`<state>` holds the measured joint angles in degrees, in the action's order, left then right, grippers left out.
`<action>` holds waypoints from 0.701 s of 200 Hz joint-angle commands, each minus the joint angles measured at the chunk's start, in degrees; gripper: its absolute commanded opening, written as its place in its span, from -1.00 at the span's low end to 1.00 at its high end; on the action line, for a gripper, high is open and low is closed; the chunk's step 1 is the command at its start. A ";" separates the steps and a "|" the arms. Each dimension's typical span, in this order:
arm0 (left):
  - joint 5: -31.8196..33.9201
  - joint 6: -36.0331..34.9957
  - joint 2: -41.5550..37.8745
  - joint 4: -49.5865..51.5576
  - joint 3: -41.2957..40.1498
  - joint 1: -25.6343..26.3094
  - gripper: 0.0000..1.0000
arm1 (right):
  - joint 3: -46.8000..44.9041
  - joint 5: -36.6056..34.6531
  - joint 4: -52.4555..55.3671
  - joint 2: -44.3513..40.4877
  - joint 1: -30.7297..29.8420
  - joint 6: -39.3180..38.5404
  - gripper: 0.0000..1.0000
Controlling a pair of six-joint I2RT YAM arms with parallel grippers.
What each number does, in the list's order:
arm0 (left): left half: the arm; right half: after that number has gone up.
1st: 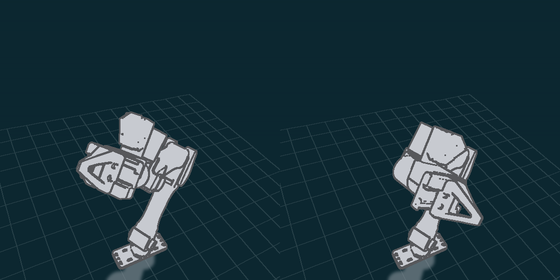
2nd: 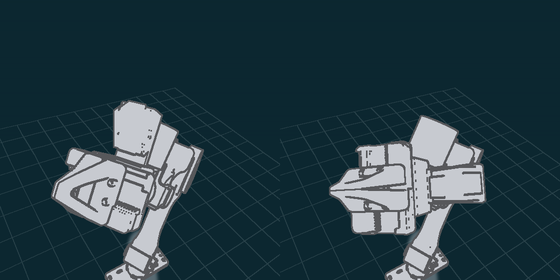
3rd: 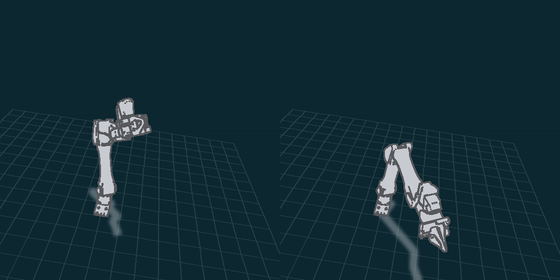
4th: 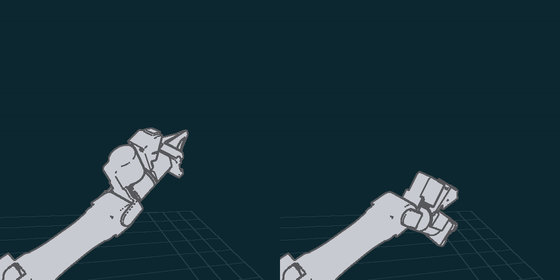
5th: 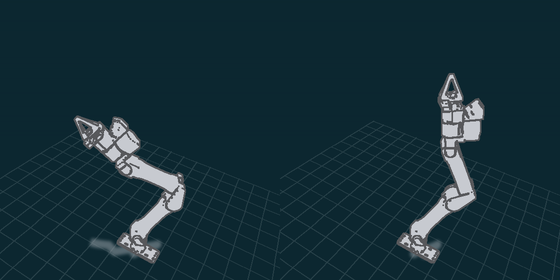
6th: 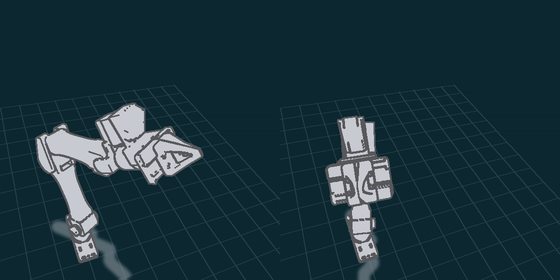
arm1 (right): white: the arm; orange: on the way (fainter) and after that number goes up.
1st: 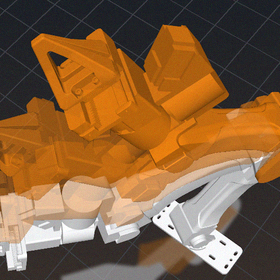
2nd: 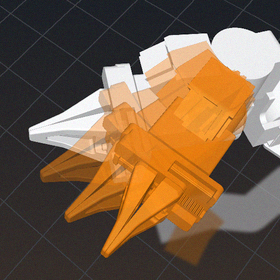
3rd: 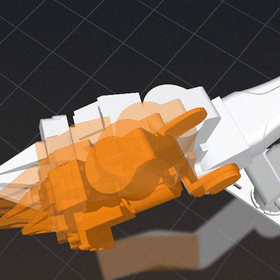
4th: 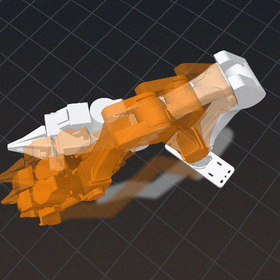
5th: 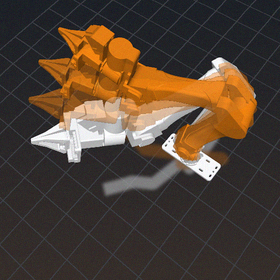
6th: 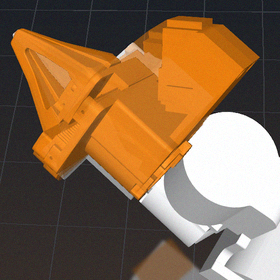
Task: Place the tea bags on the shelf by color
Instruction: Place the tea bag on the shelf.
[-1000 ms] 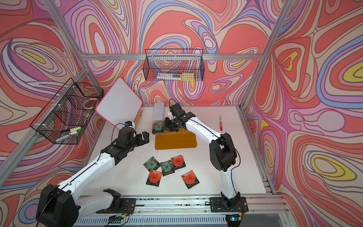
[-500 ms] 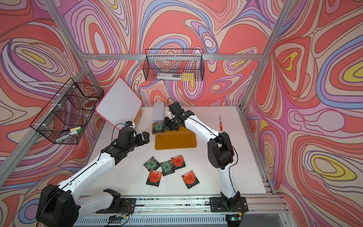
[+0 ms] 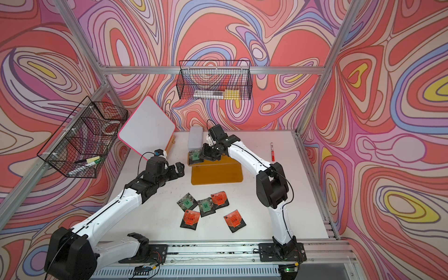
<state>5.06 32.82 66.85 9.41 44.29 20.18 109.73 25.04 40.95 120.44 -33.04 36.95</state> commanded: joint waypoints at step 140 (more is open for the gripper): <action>-12.80 1.88 -8.85 0.35 -4.66 -0.32 0.99 | -8.70 -8.51 -0.20 -11.78 0.69 -4.74 -0.25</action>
<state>0.21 33.15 61.63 9.80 42.74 20.16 105.97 18.39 43.66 115.81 -32.64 34.09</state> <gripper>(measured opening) 0.992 0.370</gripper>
